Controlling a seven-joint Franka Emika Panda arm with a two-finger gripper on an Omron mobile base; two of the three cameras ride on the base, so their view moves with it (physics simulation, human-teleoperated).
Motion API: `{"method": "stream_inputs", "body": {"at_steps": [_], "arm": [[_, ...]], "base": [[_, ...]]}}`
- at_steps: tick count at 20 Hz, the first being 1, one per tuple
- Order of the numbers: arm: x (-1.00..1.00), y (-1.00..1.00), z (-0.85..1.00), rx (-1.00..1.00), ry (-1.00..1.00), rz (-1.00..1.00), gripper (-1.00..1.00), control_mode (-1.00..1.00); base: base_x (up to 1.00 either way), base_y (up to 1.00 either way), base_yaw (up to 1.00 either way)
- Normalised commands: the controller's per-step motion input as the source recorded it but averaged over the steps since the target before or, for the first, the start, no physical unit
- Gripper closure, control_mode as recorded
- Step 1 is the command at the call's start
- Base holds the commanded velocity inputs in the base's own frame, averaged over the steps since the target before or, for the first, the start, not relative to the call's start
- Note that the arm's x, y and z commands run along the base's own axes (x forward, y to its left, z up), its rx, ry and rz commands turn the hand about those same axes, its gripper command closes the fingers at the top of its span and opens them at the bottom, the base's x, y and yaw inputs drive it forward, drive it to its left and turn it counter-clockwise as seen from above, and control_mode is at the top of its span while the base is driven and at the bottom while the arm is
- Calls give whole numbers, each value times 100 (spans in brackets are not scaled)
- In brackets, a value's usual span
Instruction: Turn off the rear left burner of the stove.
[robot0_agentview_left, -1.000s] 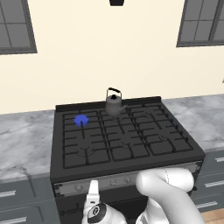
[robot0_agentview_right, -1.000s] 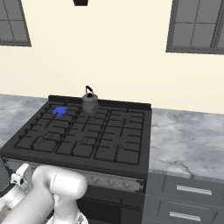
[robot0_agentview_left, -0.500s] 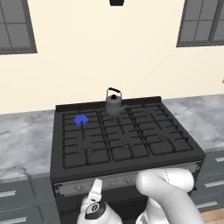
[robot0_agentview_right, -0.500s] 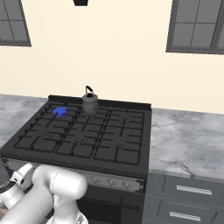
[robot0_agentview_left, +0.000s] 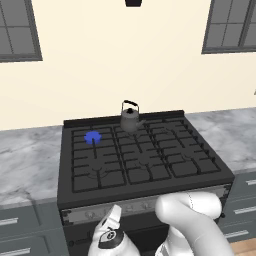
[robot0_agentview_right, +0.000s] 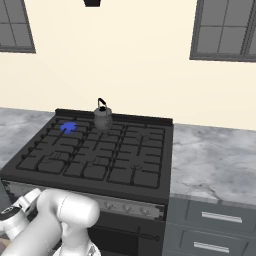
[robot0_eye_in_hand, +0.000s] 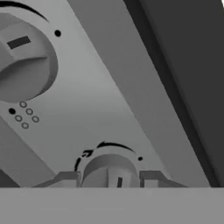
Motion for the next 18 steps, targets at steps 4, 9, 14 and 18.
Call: {"method": "stream_inputs", "body": {"at_steps": [4,9,14,18], "arm": [[0,0,0,35,-19,-14,100,-100],[0,0,6,36,-15,-14,100,-100],[0,0,14,38,-13,-15,100,-100],[0,3,14,41,-11,-17,100,-100]], "base": [[0,0,0],[0,0,0],[0,0,0],[0,0,0]]}}
